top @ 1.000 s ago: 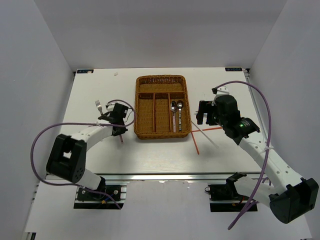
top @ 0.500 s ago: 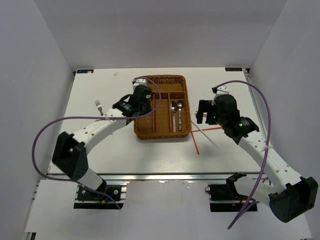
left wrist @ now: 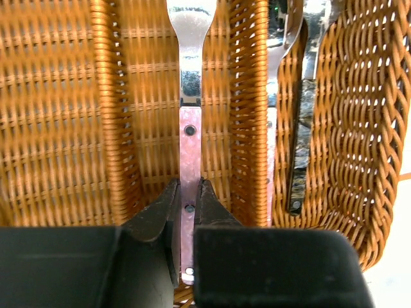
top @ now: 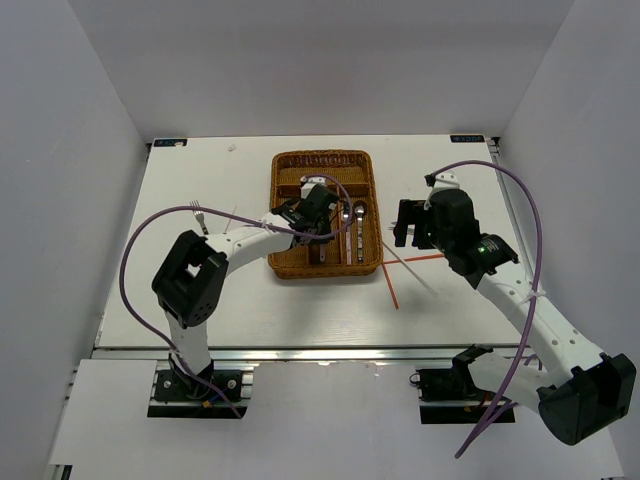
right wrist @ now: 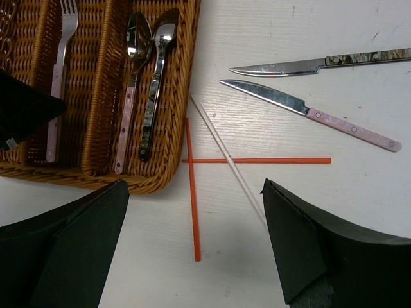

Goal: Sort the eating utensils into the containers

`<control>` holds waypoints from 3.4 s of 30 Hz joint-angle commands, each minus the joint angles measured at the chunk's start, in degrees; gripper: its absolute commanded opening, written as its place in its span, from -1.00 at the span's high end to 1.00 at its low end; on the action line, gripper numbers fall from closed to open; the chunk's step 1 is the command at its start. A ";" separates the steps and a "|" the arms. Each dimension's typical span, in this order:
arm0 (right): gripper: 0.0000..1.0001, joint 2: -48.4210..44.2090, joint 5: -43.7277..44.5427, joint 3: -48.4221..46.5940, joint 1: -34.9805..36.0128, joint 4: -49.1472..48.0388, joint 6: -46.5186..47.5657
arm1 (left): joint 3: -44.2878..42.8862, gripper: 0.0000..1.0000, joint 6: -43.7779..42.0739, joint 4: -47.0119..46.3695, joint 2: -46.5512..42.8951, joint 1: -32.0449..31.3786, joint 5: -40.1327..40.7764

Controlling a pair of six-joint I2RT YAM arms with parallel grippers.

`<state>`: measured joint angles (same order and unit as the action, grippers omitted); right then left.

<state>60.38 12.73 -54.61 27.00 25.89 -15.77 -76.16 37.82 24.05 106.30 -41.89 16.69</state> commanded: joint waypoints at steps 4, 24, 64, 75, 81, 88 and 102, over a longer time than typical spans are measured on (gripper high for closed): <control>-0.79 -0.44 1.07 -1.11 -0.11 -0.49 1.27 | -2.68 0.29 2.43 -2.96 -0.74 -0.12 -0.43; -0.79 -1.58 -1.56 -0.50 -0.11 -1.01 2.59 | 1.01 -0.77 -7.23 11.28 -15.43 30.80 2.83; -0.78 1.50 -5.17 -0.15 -0.20 -2.25 3.29 | 3.22 0.80 -6.00 10.31 2.25 41.71 0.45; -0.79 1.32 -1.85 -0.24 -0.11 -2.16 2.24 | -3.64 1.00 -9.87 12.86 -11.63 35.93 2.38; -0.79 0.97 1.32 -0.94 -0.11 -1.90 0.74 | -6.19 1.00 -6.19 10.85 -13.14 18.63 -0.85; -0.79 0.18 2.65 -2.34 -0.20 -0.49 0.30 | -12.42 1.00 -1.26 8.38 -5.50 4.72 3.35; -0.79 -0.09 3.79 -1.64 -0.29 0.92 1.00 | -12.18 0.18 1.11 7.15 2.25 0.67 3.71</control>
<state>61.12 15.46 -54.61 27.00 27.05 -14.90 -88.51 38.28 32.73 111.98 -41.04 19.33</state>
